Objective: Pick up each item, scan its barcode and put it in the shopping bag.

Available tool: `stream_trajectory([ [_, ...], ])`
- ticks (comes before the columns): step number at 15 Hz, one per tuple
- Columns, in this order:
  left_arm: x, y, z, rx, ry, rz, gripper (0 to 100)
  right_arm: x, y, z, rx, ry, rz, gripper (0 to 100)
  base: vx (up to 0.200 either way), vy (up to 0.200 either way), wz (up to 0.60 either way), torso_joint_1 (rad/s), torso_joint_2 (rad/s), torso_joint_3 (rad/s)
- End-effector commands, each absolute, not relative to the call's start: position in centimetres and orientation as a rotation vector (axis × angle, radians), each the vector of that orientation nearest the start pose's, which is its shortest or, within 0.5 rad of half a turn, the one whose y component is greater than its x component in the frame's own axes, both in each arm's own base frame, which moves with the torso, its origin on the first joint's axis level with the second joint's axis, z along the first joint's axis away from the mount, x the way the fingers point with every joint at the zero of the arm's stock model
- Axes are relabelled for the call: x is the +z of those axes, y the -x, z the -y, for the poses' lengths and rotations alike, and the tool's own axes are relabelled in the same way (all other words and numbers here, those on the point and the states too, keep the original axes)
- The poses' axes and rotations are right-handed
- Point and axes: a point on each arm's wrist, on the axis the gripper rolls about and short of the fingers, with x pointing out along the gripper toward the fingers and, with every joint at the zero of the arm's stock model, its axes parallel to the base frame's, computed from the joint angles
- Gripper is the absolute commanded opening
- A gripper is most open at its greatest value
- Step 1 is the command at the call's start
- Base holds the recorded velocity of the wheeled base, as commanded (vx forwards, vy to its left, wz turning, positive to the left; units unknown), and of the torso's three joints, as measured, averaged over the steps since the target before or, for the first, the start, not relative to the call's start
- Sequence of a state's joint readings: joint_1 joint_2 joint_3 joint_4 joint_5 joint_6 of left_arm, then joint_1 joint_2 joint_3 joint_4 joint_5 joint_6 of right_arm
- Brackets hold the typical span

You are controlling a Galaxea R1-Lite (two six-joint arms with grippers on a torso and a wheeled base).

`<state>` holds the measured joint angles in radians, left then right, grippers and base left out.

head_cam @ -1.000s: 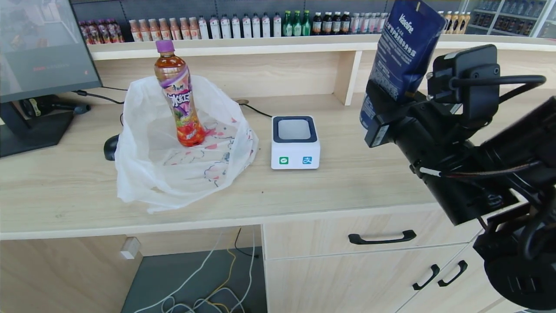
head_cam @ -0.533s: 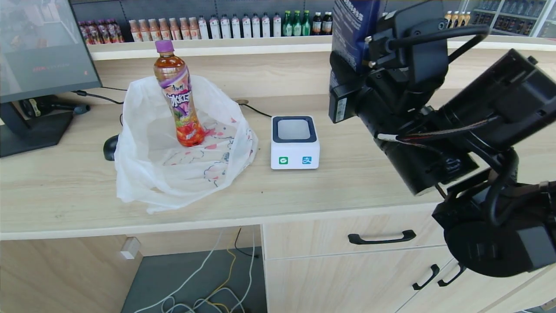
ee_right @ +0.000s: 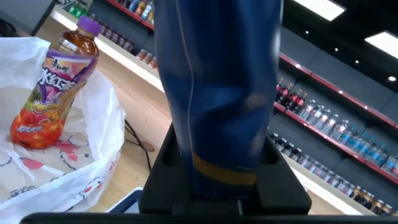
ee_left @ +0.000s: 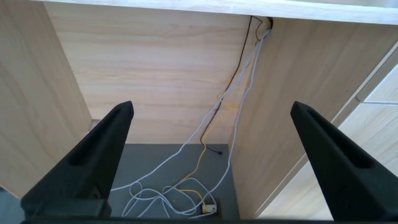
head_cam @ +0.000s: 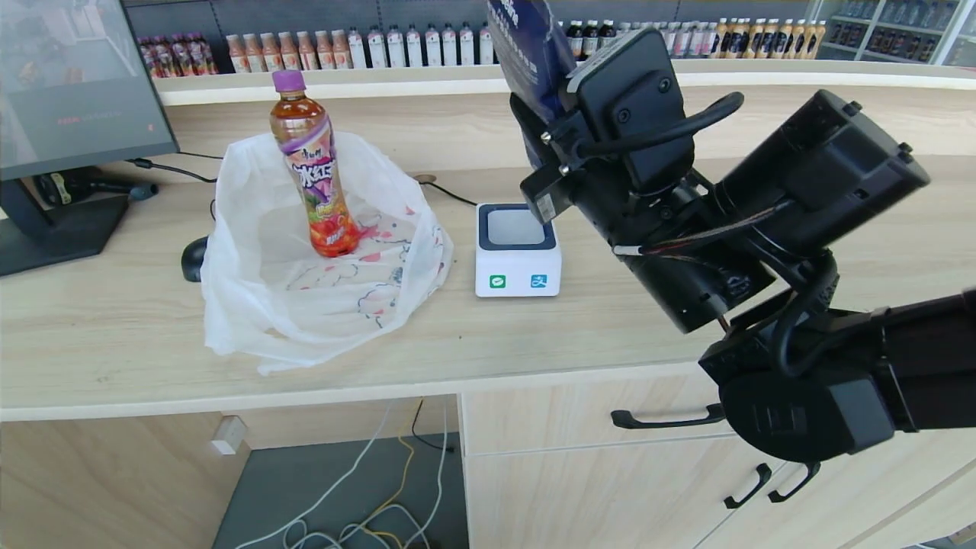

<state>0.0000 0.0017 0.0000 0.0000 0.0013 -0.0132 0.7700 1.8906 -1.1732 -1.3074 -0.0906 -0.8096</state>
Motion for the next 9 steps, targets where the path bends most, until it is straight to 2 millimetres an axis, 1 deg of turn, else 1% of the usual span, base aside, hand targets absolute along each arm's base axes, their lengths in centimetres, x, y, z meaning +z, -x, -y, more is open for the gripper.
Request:
stream_trajectory([
  [1, 7.6, 2.3, 0.0, 0.002, 0.014, -0.002, 100, 28.4, -26.5, -24.5, 0.412, 0.533, 0.778, 0, 0.000, 0.000, 0.00, 0.000, 0.00, 0.000],
  [4, 7.6, 2.3, 0.0, 0.003, 0.014, -0.002, 100, 28.5, -27.2, -23.6, 0.502, 0.614, 0.856, 0, 0.000, 0.000, 0.00, 0.000, 0.00, 0.000],
  [7, 7.6, 2.3, 0.0, 0.002, 0.014, -0.002, 100, 28.3, -28.4, -22.4, 0.529, 0.656, 0.877, 0, 0.000, 0.000, 0.00, 0.000, 0.00, 0.000],
  [9, 7.6, 2.3, 0.0, 0.002, 0.014, -0.002, 100, 28.3, -28.8, -22.0, 0.562, 0.680, 0.889, 0, 0.000, 0.000, 0.00, 0.000, 0.00, 0.000],
])
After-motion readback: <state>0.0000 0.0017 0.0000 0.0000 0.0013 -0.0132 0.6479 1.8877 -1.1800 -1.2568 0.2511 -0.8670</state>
